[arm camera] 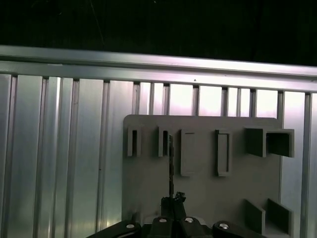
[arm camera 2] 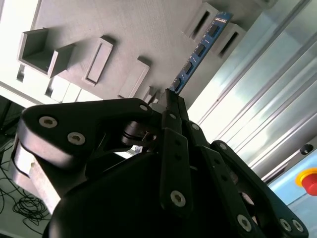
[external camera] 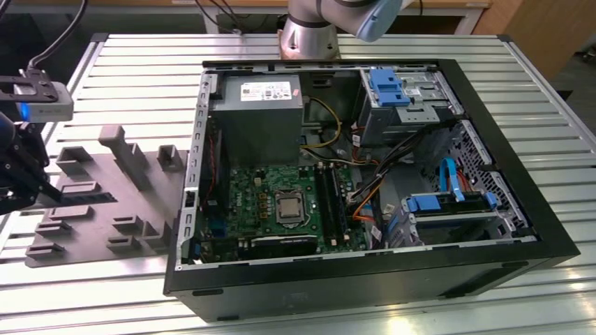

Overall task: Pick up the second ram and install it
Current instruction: 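Pick up the second ram and move it above second insertion slot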

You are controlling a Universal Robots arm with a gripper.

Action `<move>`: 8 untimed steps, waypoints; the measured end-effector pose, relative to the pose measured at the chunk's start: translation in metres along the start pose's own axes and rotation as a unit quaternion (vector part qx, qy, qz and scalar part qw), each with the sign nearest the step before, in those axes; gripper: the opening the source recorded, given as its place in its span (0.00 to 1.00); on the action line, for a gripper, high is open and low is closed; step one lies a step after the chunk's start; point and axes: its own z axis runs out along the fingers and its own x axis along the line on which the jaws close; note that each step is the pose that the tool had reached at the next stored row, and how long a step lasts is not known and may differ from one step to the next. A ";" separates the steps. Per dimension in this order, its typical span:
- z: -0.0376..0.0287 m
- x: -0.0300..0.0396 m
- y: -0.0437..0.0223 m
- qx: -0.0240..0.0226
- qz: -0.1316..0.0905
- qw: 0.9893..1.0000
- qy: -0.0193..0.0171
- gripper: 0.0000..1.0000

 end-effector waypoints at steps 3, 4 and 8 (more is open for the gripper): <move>-0.0059 -0.0004 0.0000 0.000 0.000 1.000 0.000 0.12; -0.0076 -0.0005 0.0000 0.001 0.000 1.000 0.000 0.12; -0.0148 -0.0009 0.0000 0.001 0.000 1.000 -0.001 0.12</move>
